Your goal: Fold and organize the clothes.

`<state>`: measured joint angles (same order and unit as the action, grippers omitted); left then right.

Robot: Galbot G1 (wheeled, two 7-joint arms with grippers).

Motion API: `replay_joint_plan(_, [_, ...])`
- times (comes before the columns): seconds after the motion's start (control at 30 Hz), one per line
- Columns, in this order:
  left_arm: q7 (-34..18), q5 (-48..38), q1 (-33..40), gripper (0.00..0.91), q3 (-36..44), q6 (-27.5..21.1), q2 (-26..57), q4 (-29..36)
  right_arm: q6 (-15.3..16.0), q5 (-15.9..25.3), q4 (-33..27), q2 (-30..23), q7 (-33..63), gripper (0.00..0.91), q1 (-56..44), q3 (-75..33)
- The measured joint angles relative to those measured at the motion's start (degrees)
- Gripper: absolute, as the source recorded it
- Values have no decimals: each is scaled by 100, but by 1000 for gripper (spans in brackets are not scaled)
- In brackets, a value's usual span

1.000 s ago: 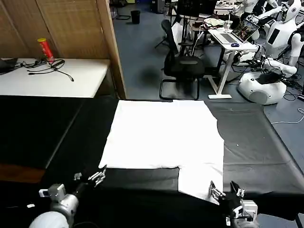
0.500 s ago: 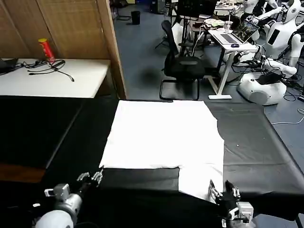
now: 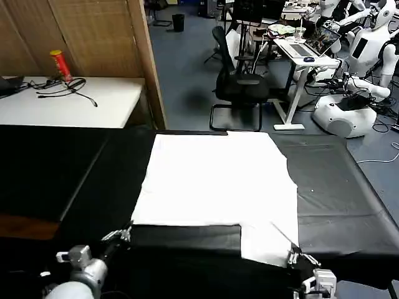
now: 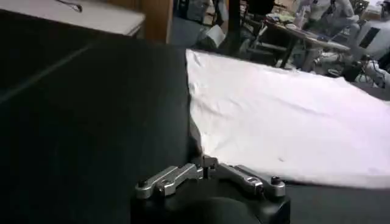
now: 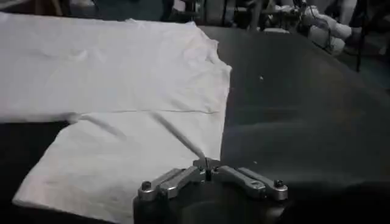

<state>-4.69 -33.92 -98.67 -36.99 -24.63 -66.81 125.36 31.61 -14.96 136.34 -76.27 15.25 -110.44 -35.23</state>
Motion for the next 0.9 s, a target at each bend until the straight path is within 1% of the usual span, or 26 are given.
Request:
replay_joint_plan(0.17, [-6,34,-436,0,-92,38,-29,296,-121,-72,209,-3,-12,0,-185,-28])
replay_joint_plan(0.27, [-42,83,-544,0,-94,46,-96,428,-238,-329,343,12,-12,0,-210,-93])
replay_joint_plan(0.47, [-119,142,-555,0,-142,165,-266,687,-509,-610,397,93,-18,0,26,-212])
replay_joint_plan(0.67, [-170,106,-238,0,-133,328,-424,627,-847,-968,79,297,-92,0,712,-229])
replay_joint_plan(0.77, [-184,105,40,0,-85,380,-532,524,-1016,-1110,-224,422,-175,0,1119,-194])
replay_joint_plan(0.9, [-258,144,430,0,19,402,-664,340,-1146,-1225,-746,577,-267,0,1708,-112])
